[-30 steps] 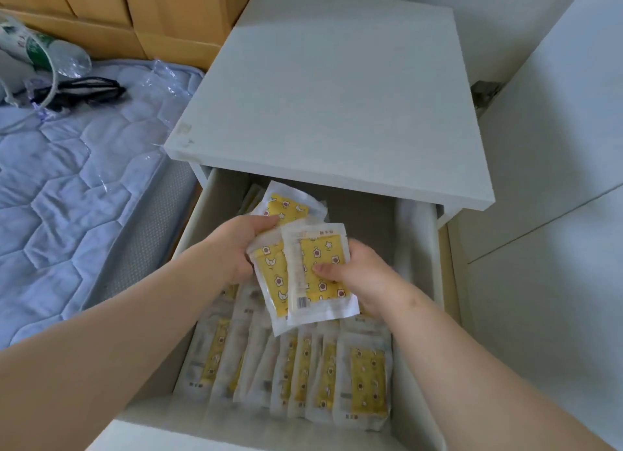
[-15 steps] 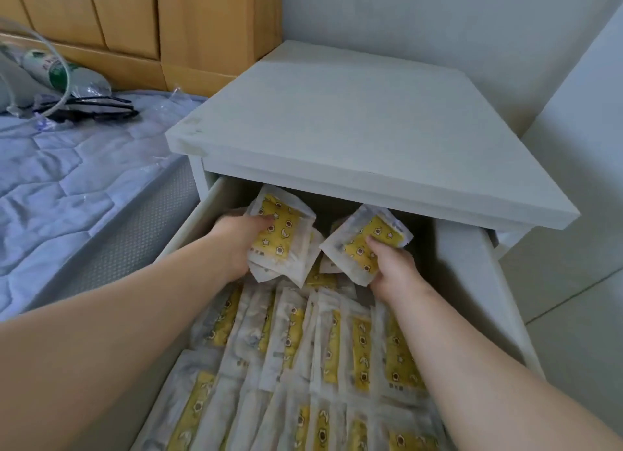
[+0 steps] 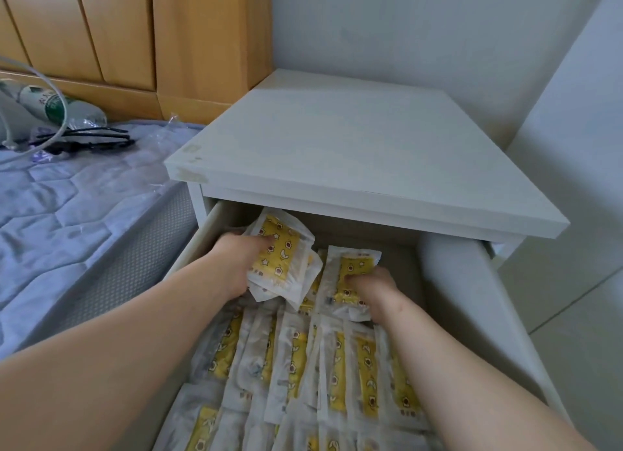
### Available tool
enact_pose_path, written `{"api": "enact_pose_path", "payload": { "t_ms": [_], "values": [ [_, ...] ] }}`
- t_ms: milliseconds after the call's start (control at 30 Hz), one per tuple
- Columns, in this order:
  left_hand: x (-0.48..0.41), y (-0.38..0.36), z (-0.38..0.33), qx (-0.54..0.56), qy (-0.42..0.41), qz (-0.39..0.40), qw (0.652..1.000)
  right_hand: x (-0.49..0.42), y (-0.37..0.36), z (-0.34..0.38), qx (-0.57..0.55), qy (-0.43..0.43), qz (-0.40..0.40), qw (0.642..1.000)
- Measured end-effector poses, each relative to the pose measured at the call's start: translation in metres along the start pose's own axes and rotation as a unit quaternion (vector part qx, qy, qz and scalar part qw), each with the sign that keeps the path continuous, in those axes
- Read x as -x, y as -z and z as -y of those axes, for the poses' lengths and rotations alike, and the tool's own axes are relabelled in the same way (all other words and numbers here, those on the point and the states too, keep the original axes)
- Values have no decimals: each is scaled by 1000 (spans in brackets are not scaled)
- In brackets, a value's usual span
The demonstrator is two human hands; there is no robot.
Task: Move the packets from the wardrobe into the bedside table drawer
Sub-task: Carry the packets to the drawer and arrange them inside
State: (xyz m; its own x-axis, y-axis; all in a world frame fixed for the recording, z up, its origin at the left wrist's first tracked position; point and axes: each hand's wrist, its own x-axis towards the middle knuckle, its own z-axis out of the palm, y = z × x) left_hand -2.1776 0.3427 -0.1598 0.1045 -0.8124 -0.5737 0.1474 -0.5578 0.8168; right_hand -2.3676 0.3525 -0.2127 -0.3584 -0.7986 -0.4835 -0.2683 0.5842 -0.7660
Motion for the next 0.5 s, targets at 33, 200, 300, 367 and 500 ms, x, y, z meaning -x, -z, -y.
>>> {"api": "enact_pose_path", "payload": {
  "t_ms": [33,200,300,367,500],
  "values": [
    [1,0,0,-2,-1,-1,1000,-1,-1,-1,-6,-13,-1,1000],
    [7,0,-1,-10,-7,-5,1000,-5,-7,-7,-50,-53,-3,997],
    [10,0,-1,-21,-6,-7,1000,-7,-1,-7,47,-27,-8,999],
    [10,-1,-1,-36,-9,-8,999,-10,6,-9,100,-13,-10,995],
    [11,-3,0,-70,-26,-16,997,-16,12,-16,174,7,-8,985]
  ]
}}
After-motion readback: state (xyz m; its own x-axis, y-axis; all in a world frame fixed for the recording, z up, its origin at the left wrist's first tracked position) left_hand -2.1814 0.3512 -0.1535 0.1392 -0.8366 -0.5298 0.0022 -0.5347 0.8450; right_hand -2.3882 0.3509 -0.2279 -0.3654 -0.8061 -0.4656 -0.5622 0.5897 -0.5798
